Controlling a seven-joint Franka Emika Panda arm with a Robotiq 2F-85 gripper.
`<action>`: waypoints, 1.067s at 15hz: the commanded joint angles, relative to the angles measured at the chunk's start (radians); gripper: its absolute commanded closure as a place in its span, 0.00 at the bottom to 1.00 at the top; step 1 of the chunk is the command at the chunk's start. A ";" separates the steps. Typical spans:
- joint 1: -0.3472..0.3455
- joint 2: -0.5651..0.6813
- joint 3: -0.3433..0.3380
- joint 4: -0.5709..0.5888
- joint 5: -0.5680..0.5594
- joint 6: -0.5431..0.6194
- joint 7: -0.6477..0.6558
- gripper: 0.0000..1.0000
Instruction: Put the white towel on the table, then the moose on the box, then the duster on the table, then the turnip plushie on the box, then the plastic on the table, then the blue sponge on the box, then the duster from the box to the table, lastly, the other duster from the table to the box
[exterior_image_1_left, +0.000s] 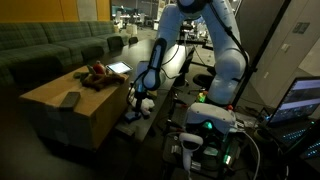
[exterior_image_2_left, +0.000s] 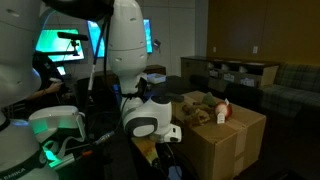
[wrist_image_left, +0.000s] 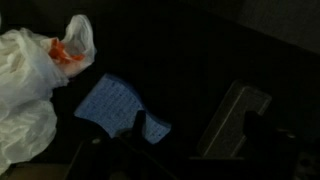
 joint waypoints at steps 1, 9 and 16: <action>0.030 0.072 -0.035 0.051 -0.031 0.062 -0.023 0.00; 0.139 0.147 -0.133 0.105 -0.116 0.179 -0.021 0.00; 0.161 0.197 -0.180 0.145 -0.168 0.232 -0.021 0.00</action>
